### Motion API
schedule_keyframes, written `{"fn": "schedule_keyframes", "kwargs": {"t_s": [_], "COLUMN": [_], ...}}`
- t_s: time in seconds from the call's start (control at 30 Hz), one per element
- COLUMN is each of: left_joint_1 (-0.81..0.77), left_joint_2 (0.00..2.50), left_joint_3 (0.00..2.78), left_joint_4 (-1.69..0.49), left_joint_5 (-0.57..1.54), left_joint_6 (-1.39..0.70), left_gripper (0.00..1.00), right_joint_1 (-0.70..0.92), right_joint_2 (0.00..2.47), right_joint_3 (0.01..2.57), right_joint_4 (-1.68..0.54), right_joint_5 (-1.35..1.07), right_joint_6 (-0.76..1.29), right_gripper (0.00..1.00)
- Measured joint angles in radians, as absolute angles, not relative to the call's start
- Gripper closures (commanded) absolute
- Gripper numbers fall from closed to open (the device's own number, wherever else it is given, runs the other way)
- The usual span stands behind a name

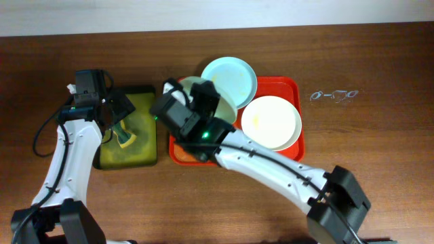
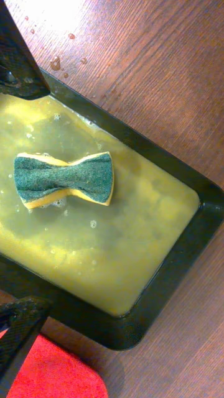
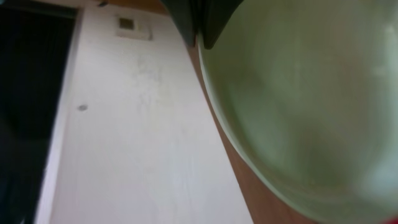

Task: Clean dirty plates on tray and stack at the side
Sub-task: 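Lift the pale green plate with the right gripper and place it right of the tray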

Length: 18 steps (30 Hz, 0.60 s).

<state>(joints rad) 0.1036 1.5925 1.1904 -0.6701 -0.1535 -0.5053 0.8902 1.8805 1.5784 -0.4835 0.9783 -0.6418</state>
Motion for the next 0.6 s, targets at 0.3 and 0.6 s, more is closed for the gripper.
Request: {"fn": "schedule_keyframes", "kwargs": {"t_s": [0.3, 0.6], "left_joint_1": [0.104, 0.104], "left_joint_2": [1.592, 1.592], "left_joint_3": [1.190, 1.190], "left_joint_4": [-0.685, -0.685], "left_joint_5": [-0.157, -0.157], "left_joint_6": [-0.506, -0.506], "left_gripper": [0.01, 0.00], "right_joint_1": [0.099, -0.460], "right_joint_2": [1.878, 1.917], "right_joint_3": [1.581, 1.580], "right_joint_4": [-0.734, -0.700], "right_joint_5": [-0.193, -0.385], "right_joint_6": [-0.115, 0.045], "right_gripper": [0.96, 0.96]}}
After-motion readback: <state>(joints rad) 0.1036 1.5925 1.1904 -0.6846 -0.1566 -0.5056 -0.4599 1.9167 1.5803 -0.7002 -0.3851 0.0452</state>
